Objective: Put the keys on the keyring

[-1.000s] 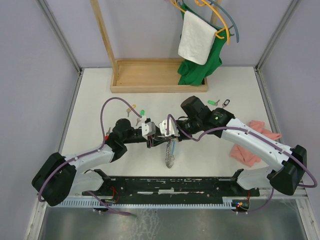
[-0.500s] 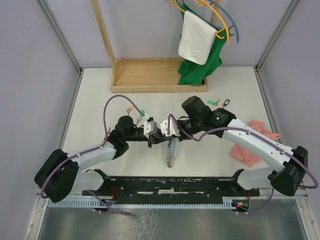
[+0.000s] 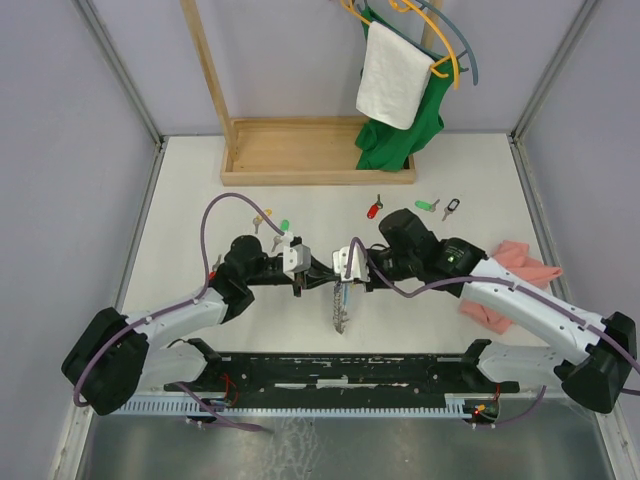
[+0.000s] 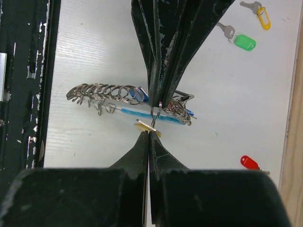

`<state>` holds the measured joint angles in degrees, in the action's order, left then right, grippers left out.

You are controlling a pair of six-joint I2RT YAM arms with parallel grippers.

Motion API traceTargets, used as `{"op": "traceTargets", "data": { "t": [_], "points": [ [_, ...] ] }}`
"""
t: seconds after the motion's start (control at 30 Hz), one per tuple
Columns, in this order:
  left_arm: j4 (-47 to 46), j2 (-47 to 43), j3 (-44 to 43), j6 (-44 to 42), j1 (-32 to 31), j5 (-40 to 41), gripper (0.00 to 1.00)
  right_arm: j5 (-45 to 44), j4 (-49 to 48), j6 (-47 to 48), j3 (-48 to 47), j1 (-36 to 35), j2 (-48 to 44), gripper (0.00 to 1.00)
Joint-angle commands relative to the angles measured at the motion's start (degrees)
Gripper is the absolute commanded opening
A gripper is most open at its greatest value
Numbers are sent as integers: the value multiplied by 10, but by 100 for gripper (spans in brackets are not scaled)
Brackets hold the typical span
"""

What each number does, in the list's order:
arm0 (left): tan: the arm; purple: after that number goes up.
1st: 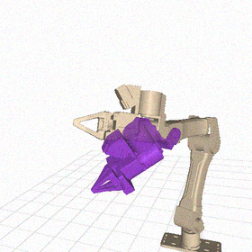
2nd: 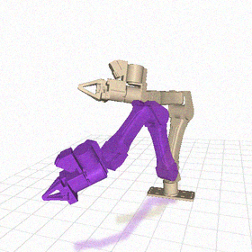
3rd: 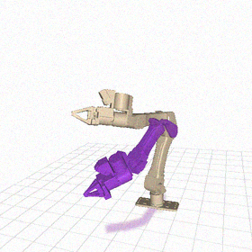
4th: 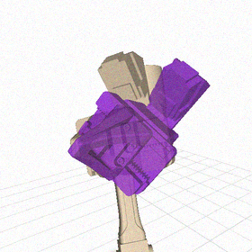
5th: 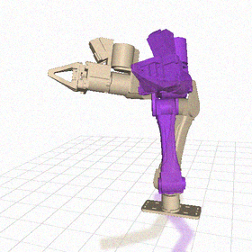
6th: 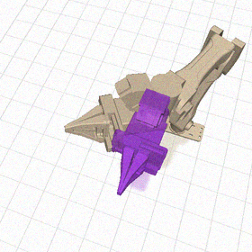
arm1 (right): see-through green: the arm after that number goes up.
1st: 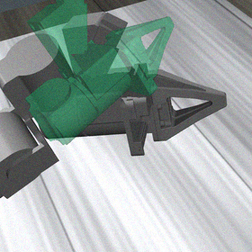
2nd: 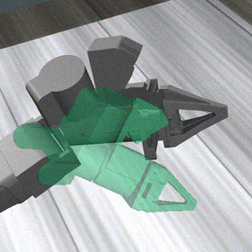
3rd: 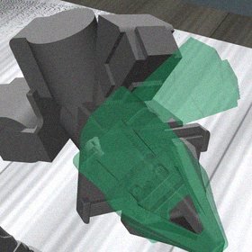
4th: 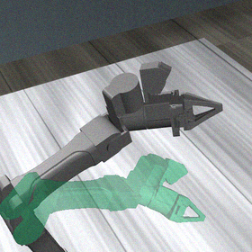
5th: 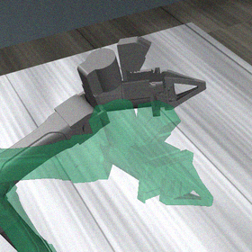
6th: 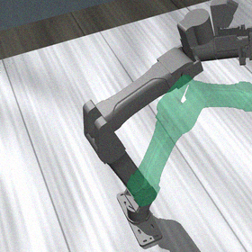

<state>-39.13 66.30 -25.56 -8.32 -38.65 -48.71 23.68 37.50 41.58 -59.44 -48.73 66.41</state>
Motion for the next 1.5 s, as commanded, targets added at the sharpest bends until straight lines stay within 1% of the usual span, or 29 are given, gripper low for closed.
{"op": "traceTargets", "data": {
  "t": [0.0, 0.17, 0.2, 0.23, 0.33, 0.47, 0.6, 0.7, 0.83, 0.93, 1.0, 1.07, 1.23, 1.37, 1.47],
  "points": [
    [-51, -16, 7, 22, 4, 20, 3, 6, -74, -52, 41, 3, -10, 1],
    [-80, -8, 12, 41, 4, 34, 3, 38, -171, -103, 86, 1, -2, 1],
    [-86, -7, 15, 46, 4, 40, 3, 39, -180, -110, 90, 1, 0, 3],
    [-91, -7, 18, 48, 4, 50, 3, 41, -185, -116, 92, 1, 2, 8],
    [-95, -10, 24, 51, 4, 79, 3, 42, -184, -134, 95, 1, -3, 26],
    [-90, -15, 28, 54, 4, 112, 3, -32, -183, -176, 105, 2, -37, 43],
    [-77, -21, 28, 61, 4, 145, 3, -101, -186, -251, 109, 2, -69, 56],
    [-49, -26, 18, 75, 4, 184, 3, -121, -177, -317, 102, 3, -71, 59],
    [33, -32, -9, 95, 3, 249, 3, -176, -181, -400, 103, 2, -67, 64],
    [90, -32, -26, 125, -2, 309, 3, -217, -192, -473, 103, 3, -58, 69],
    [122, -27, -35, 145, -3, 344, 3, -237, -194, -505, 102, 3, -51, 71],
    [156, -12, -54, 161, -4, 368, 3, -252, -204, -523, 111, 3, -50, 72],
    [252, 70, -140, 181, -12, 402, 3, -291, -224, -556, 149, 3, -68, 77],
    [295, 133, -192, 188, -29, 427, 3, -331, -223, -572, 178, 3, -95, 81],
    [322, 172, -224, 204, -42, 451, 3, -338, -239, -578, 203, 3, -116, 82]
  ]
}}
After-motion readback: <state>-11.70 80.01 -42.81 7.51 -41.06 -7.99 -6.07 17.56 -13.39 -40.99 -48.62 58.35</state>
